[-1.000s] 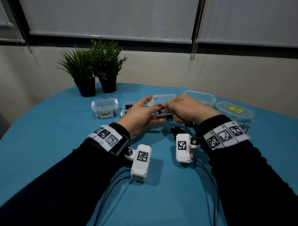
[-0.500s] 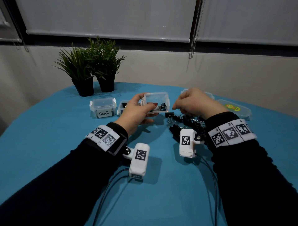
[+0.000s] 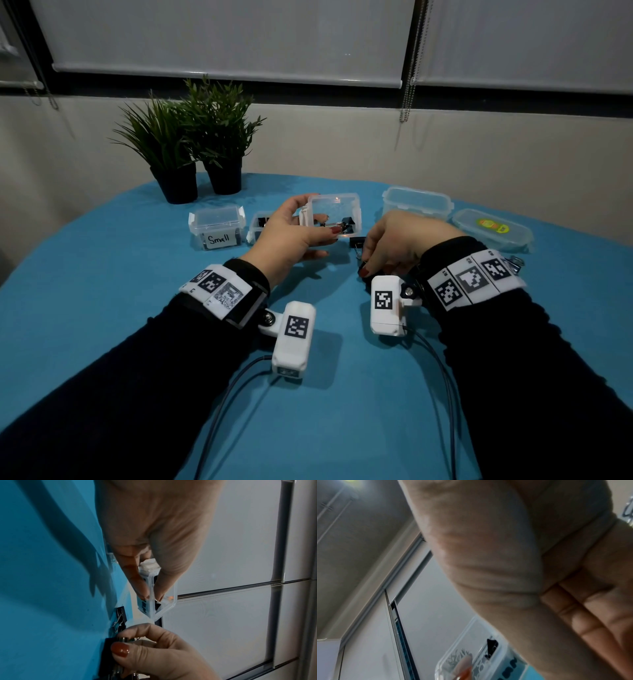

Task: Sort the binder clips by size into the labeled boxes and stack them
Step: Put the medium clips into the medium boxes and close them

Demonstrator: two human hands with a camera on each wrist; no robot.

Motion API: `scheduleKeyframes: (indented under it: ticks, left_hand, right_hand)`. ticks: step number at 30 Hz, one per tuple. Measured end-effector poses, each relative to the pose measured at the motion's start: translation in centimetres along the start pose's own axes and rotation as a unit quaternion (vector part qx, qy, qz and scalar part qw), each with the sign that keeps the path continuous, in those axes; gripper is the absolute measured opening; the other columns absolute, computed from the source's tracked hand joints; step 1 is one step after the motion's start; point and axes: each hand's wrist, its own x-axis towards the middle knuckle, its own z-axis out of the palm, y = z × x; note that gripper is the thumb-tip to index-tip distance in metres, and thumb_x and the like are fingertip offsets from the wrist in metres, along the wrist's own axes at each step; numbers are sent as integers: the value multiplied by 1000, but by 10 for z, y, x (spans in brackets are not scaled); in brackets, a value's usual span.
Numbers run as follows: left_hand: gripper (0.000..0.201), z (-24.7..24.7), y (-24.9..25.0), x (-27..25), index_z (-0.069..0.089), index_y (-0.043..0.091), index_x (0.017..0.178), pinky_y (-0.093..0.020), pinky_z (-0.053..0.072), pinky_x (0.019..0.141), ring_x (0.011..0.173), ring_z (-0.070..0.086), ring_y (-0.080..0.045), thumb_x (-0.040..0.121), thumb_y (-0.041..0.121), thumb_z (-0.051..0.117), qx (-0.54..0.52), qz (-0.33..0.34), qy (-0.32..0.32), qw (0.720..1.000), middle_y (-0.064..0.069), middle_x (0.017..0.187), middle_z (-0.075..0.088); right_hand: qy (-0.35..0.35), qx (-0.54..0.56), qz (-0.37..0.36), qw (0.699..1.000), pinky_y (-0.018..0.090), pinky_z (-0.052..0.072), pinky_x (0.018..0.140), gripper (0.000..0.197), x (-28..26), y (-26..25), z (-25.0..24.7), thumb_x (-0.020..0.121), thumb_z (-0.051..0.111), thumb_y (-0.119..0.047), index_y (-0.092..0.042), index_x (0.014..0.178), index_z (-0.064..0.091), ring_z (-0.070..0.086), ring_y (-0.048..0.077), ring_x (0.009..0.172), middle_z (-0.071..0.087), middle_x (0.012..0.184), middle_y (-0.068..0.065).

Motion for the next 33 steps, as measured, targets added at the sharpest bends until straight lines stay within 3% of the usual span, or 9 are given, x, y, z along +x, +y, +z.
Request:
scheduleKeyframes:
  ticks: [7,12,15,18,21,24,27,30,33]
  left_hand:
    - [63,-2,0,0,57,24,129,-26,56,55,91,75,-26,80,-9,76,-2,-9,0,1000,-12,126,66]
    - [70,-2,0,0,53,22,134,-27,58,58,88,74,-23,77,-8,79,5,-12,-4,1000,-12,126,65]
    - [71,-1,0,0,52,20,137,-27,59,59,86,73,-24,78,-10,78,4,-12,1,1000,-15,126,65]
    - [70,-1,0,0,53,19,136,-28,60,61,88,74,-25,78,-12,77,-3,-15,1,1000,-16,125,66]
    - [72,-1,0,0,51,18,139,-28,60,62,89,75,-27,78,-11,77,-5,-17,-3,1000,-15,120,69]
    - [73,0,0,-1,49,16,141,-29,60,61,86,76,-26,79,-11,77,-11,-20,-10,1000,-17,119,70]
    - [70,1,1,-2,50,16,139,-29,61,62,85,76,-26,80,-10,76,-17,-22,-17,999,-18,119,69]
    - [68,2,1,-2,52,17,137,-28,61,61,82,77,-25,80,-10,76,-15,-23,-22,999,-18,110,72]
    - [66,2,0,-2,52,17,137,-28,62,62,81,77,-25,81,-11,74,-18,-24,-20,999,-15,101,73]
  right_hand:
    - [16,48,-1,999,47,61,75,21,-2,1,-2,70,86,-11,-4,87,75,66,24,65,71,68,7]
    - [188,67,-13,980,34,59,69,10,-1,1,-14,82,71,-19,-10,83,73,66,22,66,74,75,8]
    - [303,199,-120,924,21,49,54,5,4,0,-17,83,68,-12,-12,82,73,63,8,58,70,70,1]
    - [279,283,-270,877,22,54,63,13,5,-1,-14,80,74,0,-8,90,77,66,11,66,75,78,5]
    - [237,185,-317,899,18,46,60,18,13,1,-7,78,81,-4,-16,90,79,56,11,65,75,81,-2]
    - [249,111,-301,914,31,49,58,18,22,3,-4,78,81,-8,-26,83,80,54,19,53,75,74,0]
    - [258,68,-283,921,22,40,54,16,20,0,-3,78,81,-8,-23,82,80,47,6,42,65,55,-19]
    - [260,11,-260,930,18,33,53,13,15,-3,-3,79,80,-10,-22,83,81,53,-9,49,52,49,-39]
    - [273,-26,-240,931,20,32,54,14,13,-7,-4,78,79,-14,-27,83,80,51,-2,47,48,48,-43]
